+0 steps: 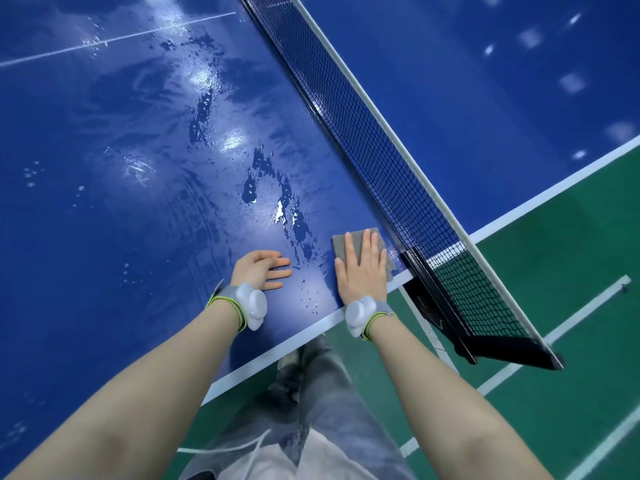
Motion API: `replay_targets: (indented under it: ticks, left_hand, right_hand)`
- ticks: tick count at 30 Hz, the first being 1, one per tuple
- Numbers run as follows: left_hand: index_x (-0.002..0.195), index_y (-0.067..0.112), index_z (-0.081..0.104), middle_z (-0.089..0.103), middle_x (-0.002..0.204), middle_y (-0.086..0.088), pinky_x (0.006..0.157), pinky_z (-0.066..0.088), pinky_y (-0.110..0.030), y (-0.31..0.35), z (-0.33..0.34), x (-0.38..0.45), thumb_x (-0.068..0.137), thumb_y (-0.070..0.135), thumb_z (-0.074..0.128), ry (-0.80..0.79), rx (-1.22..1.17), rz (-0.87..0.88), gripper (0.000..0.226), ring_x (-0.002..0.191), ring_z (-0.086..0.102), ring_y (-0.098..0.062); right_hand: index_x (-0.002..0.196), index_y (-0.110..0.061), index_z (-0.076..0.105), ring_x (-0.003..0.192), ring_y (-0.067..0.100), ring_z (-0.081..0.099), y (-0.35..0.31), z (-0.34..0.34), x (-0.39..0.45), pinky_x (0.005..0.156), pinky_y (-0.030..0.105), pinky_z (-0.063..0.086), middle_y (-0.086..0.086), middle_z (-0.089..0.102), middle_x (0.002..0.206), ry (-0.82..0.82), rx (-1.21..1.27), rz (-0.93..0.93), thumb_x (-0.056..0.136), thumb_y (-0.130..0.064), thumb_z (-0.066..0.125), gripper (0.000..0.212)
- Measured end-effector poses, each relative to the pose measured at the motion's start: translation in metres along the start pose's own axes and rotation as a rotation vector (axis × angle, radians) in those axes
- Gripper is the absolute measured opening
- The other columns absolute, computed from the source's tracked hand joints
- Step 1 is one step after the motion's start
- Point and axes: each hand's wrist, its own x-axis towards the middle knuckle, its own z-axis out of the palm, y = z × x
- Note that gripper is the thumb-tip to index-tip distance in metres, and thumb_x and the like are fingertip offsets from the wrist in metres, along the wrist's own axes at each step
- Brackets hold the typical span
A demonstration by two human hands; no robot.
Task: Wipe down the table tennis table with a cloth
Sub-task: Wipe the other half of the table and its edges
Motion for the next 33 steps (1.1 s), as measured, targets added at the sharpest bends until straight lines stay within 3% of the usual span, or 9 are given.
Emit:
replay_targets:
  ticks: [4, 9, 14, 17, 20, 24, 27, 29, 33]
  left_hand:
    - [0.102, 0.009, 0.054, 0.067, 0.092, -0.004, 0.063, 0.055, -0.027, 0.001, -0.001, 0.001, 0.095, 0.007, 0.046, -0.005, -0.011, -0.008, 0.01, 0.067, 0.069, -0.01]
    - [0.104, 0.009, 0.054, 0.067, 0.092, -0.003, 0.061, 0.056, -0.025, 0.002, -0.001, -0.002, 0.096, 0.006, 0.045, -0.017, -0.028, -0.018, 0.012, 0.07, 0.069, -0.011]
    - [0.097, 0.012, 0.057, 0.068, 0.096, -0.004, 0.062, 0.056, -0.026, 0.005, -0.008, 0.0, 0.095, 0.006, 0.047, -0.061, -0.06, -0.06, 0.011, 0.074, 0.07, -0.014]
    - [0.1, 0.011, 0.056, 0.068, 0.097, -0.005, 0.06, 0.057, -0.026, 0.009, -0.013, -0.001, 0.095, 0.007, 0.049, -0.104, -0.066, -0.101, 0.01, 0.072, 0.071, -0.017]
    - [0.103, 0.009, 0.054, 0.066, 0.091, -0.005, 0.055, 0.055, -0.024, 0.018, -0.017, 0.003, 0.095, 0.005, 0.045, -0.007, -0.031, -0.071, 0.013, 0.062, 0.07, -0.016]
    - [0.097, 0.008, 0.053, 0.062, 0.09, -0.01, 0.046, 0.047, -0.017, 0.027, -0.017, 0.011, 0.092, -0.001, 0.038, 0.238, 0.016, 0.033, 0.018, 0.044, 0.062, -0.006]
    - [0.092, 0.017, 0.06, 0.065, 0.104, -0.008, 0.071, 0.046, -0.024, 0.026, -0.017, 0.018, 0.086, 0.001, 0.041, 0.378, 0.391, 0.189, 0.026, 0.078, 0.065, -0.012]
    - [0.102, 0.017, 0.065, 0.06, 0.113, -0.004, 0.088, 0.039, -0.028, 0.025, -0.016, 0.022, 0.083, 0.001, 0.045, 0.408, 0.691, 0.305, 0.032, 0.105, 0.053, -0.022]
    - [0.121, 0.015, 0.058, 0.047, 0.132, -0.004, 0.102, 0.024, -0.032, 0.024, -0.017, 0.027, 0.083, 0.005, 0.051, 0.436, 0.878, 0.43, 0.04, 0.124, 0.036, -0.025]
  right_hand:
    - [0.134, -0.013, 0.054, 0.129, 0.037, 0.046, -0.031, 0.001, -0.01, 0.101, 0.055, 0.037, 0.023, 0.049, 0.137, -0.025, 0.048, -0.114, 0.089, -0.039, 0.031, 0.056]
    - [0.14, -0.026, 0.04, 0.136, 0.037, 0.032, -0.014, 0.008, 0.001, 0.109, 0.05, 0.028, 0.023, 0.042, 0.143, -0.043, 0.02, -0.319, 0.092, -0.042, 0.032, 0.051]
    - [0.148, -0.03, 0.024, 0.144, 0.041, 0.003, 0.018, -0.008, 0.034, 0.115, 0.047, 0.0, 0.021, 0.007, 0.156, -0.089, 0.061, -0.118, 0.09, -0.049, 0.007, 0.063]
    - [0.147, -0.028, 0.025, 0.142, 0.044, 0.014, 0.015, -0.012, 0.039, 0.115, 0.051, 0.009, 0.023, 0.016, 0.154, -0.049, 0.007, -0.065, 0.091, -0.047, 0.009, 0.062]
    - [0.147, -0.029, 0.015, 0.144, 0.042, 0.009, -0.006, -0.013, 0.041, 0.116, 0.048, 0.001, 0.02, 0.013, 0.156, -0.095, -0.02, -0.099, 0.088, -0.047, 0.004, 0.063]
    - [0.133, -0.023, 0.055, 0.128, 0.043, 0.045, -0.042, -0.007, 0.043, 0.104, 0.053, 0.036, 0.02, 0.049, 0.139, -0.097, -0.023, -0.19, 0.089, -0.042, 0.028, 0.055]
    - [0.129, -0.024, 0.059, 0.125, 0.042, 0.049, -0.048, -0.01, 0.045, 0.096, 0.055, 0.042, 0.019, 0.052, 0.135, -0.165, -0.002, -0.316, 0.088, -0.04, 0.031, 0.052]
    - [0.129, -0.024, 0.059, 0.125, 0.041, 0.048, -0.033, -0.008, 0.057, 0.096, 0.055, 0.042, 0.02, 0.052, 0.136, -0.148, -0.022, -0.393, 0.089, -0.04, 0.031, 0.051]
    - [0.146, -0.026, 0.031, 0.143, 0.039, 0.014, -0.001, -0.016, 0.082, 0.115, 0.05, 0.013, 0.02, 0.019, 0.155, -0.131, 0.027, -0.265, 0.091, -0.046, 0.008, 0.063]
